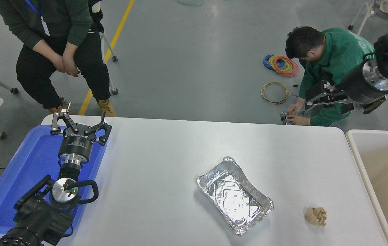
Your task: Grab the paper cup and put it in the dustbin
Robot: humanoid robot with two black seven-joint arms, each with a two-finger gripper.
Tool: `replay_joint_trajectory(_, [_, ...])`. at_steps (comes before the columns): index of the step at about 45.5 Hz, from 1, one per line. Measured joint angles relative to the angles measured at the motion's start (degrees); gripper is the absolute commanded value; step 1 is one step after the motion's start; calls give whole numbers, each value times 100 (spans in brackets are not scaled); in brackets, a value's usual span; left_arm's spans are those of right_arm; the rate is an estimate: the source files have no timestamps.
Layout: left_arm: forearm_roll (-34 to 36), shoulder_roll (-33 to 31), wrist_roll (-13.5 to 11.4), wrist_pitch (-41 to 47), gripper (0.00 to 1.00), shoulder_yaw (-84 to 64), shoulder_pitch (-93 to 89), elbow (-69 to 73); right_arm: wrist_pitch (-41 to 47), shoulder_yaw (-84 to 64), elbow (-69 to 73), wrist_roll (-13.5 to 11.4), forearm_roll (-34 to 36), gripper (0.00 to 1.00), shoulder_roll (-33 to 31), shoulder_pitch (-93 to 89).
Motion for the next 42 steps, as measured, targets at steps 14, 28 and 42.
replay_joint_trajectory(14, [0, -3, 0, 0, 100, 0, 0, 0, 353, -101, 547, 1, 14, 100, 329, 356])
replay_joint_trajectory(28, [0, 0, 0, 0, 100, 0, 0, 0, 436, -108, 713, 1, 25, 100, 408, 406])
replay_joint_trajectory(42, [0, 1, 0, -1, 100, 0, 0, 0, 455, -124, 745, -2, 40, 100, 400, 395])
